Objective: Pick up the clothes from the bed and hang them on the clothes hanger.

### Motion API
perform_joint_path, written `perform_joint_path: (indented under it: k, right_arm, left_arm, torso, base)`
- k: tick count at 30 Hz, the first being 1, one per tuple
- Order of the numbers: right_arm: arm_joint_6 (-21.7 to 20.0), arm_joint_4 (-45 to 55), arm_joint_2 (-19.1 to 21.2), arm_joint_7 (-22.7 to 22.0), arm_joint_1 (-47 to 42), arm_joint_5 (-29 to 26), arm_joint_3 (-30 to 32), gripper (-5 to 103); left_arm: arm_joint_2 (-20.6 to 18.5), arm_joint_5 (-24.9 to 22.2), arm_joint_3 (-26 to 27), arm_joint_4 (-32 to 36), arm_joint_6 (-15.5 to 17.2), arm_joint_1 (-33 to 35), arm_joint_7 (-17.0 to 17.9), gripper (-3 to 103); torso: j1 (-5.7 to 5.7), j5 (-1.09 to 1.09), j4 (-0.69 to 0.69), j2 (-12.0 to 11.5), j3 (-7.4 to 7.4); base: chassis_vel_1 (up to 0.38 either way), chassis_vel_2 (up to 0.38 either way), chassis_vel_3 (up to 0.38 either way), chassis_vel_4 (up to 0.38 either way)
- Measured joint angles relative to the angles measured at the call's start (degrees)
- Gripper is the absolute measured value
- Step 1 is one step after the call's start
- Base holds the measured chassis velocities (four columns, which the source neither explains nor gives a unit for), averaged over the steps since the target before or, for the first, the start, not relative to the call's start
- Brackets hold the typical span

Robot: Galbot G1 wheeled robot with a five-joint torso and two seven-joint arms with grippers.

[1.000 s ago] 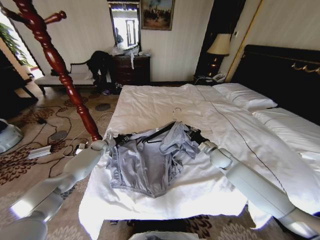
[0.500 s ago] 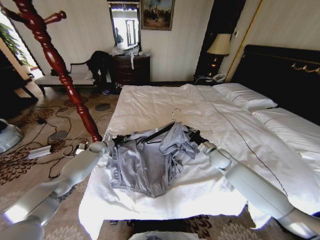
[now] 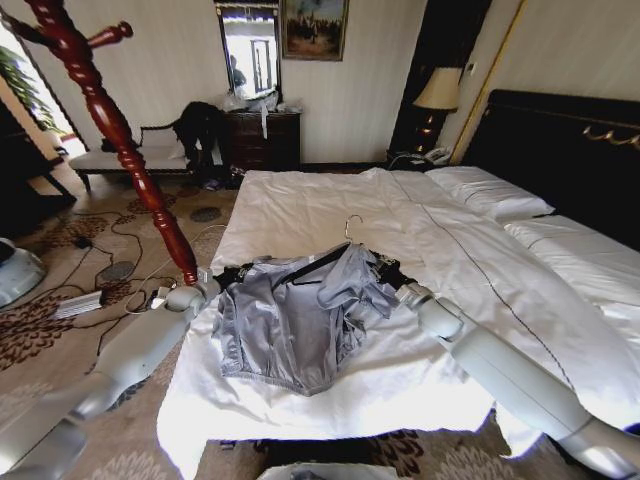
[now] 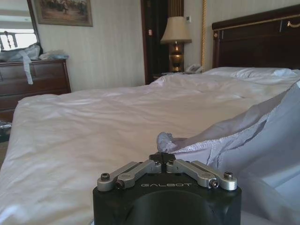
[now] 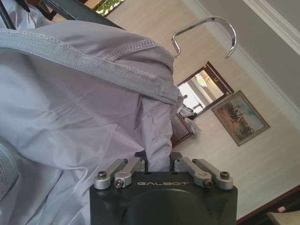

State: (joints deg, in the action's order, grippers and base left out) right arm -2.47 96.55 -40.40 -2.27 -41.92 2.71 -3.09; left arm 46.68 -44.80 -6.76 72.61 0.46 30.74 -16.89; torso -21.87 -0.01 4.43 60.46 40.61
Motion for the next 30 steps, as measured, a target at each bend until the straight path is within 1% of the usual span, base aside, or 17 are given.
perform_joint_path:
  k: [1, 2, 4, 6, 8, 11, 13, 16, 18, 19, 21, 22, 23, 25, 27, 28, 30]
  right_arm:
    - [-0.1, 0.1, 0.1, 0.0, 0.0, -0.1, 0.0, 21]
    - [-0.1, 0.1, 0.1, 0.0, 0.0, -0.1, 0.0, 21]
    - [-0.4, 0.5, 0.7, -0.1, -0.1, -0.4, 0.3, 21]
    - [-0.5, 1.0, 1.1, -0.1, -0.3, -0.4, 0.4, 21]
    - [-0.5, 1.2, 1.2, -0.1, -0.4, -0.4, 0.4, 21]
    - [-1.0, 1.8, 1.7, -0.1, -0.6, -1.3, 0.2, 21]
    - [-1.1, 1.9, 1.9, -0.1, -0.5, -1.6, 0.0, 21]
    - [-1.5, 2.3, 2.1, -0.2, 0.7, -1.8, -0.8, 21]
    - [-1.9, 2.5, 2.1, -0.3, 1.8, -2.6, -1.6, 21]
    - [-1.9, 2.5, 2.1, -0.3, 1.8, -2.6, -1.6, 21]
    - [-2.4, 2.8, 2.1, -0.6, 2.5, -3.5, -2.2, 21]
    - [-2.6, 3.0, 2.1, -0.6, 2.6, -3.8, -2.4, 21]
    - [-2.6, 3.0, 2.1, -0.6, 2.6, -3.8, -2.4, 21]
    - [-2.8, 3.3, 2.1, -0.7, 2.6, -3.9, -2.5, 21]
    - [-2.9, 3.6, 2.1, -0.7, 2.5, -3.8, -2.5, 21]
    - [-2.9, 3.6, 2.1, -0.7, 2.5, -3.8, -2.5, 21]
    - [-3.1, 3.9, 2.2, -0.7, 2.5, -3.8, -2.5, 21]
  left_arm:
    - [-0.5, -0.1, 1.0, 1.7, 0.2, 1.0, 0.5, 0]
    - [-0.5, -0.1, 1.0, 1.7, 0.2, 1.0, 0.5, 0]
    - [-1.7, -0.4, 2.9, 4.7, 0.7, 3.1, 1.5, 0]
    - [-2.5, -0.5, 4.2, 7.0, 1.1, 4.7, 2.2, 0]
    - [-2.8, -0.5, 4.6, 7.6, 1.2, 5.1, 2.5, 0]
    - [-3.5, -0.4, 6.2, 9.8, 1.2, 7.4, 3.9, 0]
    - [-3.7, -0.5, 6.6, 10.6, 1.2, 7.9, 4.4, 0]
    - [-4.9, -1.3, 8.2, 14.2, 1.5, 9.8, 6.3, 0]
    - [-5.4, -2.5, 9.3, 16.9, 1.7, 11.0, 8.9, 0]
    - [-5.4, -2.5, 9.3, 16.9, 1.7, 11.0, 8.9, 0]
    - [-5.5, -3.9, 10.4, 20.1, 2.2, 12.5, 11.5, 0]
    - [-5.9, -4.5, 11.0, 22.5, 2.5, 13.4, 12.7, 0]
    - [-5.9, -4.5, 11.0, 22.5, 2.5, 13.4, 12.7, 0]
    - [-6.8, -5.3, 11.6, 25.6, 3.0, 14.6, 14.0, 0]
    - [-8.0, -6.2, 12.2, 29.1, 3.5, 15.6, 15.1, 0]
    - [-8.0, -6.2, 12.2, 29.1, 3.5, 15.6, 15.1, 0]
    - [-8.8, -6.8, 12.7, 31.2, 3.8, 16.0, 15.9, 0]
  torso:
    - [0.0, 0.0, 0.01, 0.0, 0.0]
    - [0.0, 0.0, 0.01, 0.0, 0.0]
    - [0.0, 0.0, 0.04, 0.0, 0.0]
    - [0.0, 0.01, 0.04, 0.0, 0.0]
    - [0.0, 0.01, 0.04, 0.0, 0.0]
    - [0.0, -0.01, 0.02, 0.0, 0.0]
    - [0.0, -0.01, 0.04, 0.0, 0.0]
    - [0.0, 0.0, 0.05, 0.0, 0.0]
    - [0.0, 0.01, 0.01, 0.0, 0.0]
    - [0.0, 0.01, 0.01, 0.0, 0.0]
    - [0.0, -0.01, 0.02, 0.0, 0.0]
    - [0.0, 0.01, 0.04, 0.0, 0.0]
    - [0.0, 0.01, 0.04, 0.0, 0.0]
    - [0.0, 0.01, 0.05, 0.0, 0.0]
    - [0.0, 0.01, 0.02, 0.0, 0.0]
    - [0.0, 0.01, 0.02, 0.0, 0.0]
    - [0.0, 0.01, 0.02, 0.0, 0.0]
  base:
    - [0.0, 0.0, 0.0, 0.0]
    - [0.0, 0.0, 0.0, 0.0]
    - [0.0, 0.0, 0.0, 0.0]
    - [0.0, 0.0, 0.0, 0.0]
    - [0.0, 0.0, 0.0, 0.0]
    - [0.0, 0.0, 0.0, 0.0]
    - [0.0, 0.0, 0.0, 0.0]
    - [0.0, 0.0, 0.0, 0.0]
    - [0.0, 0.0, 0.0, 0.0]
    - [0.0, 0.0, 0.0, 0.0]
    - [0.0, 0.0, 0.0, 0.0]
    - [0.0, 0.0, 0.0, 0.0]
    - [0.0, 0.0, 0.0, 0.0]
    - [0.0, 0.0, 0.0, 0.0]
    - [0.0, 0.0, 0.0, 0.0]
    - [0.0, 0.0, 0.0, 0.0]
    - [0.0, 0.0, 0.0, 0.0]
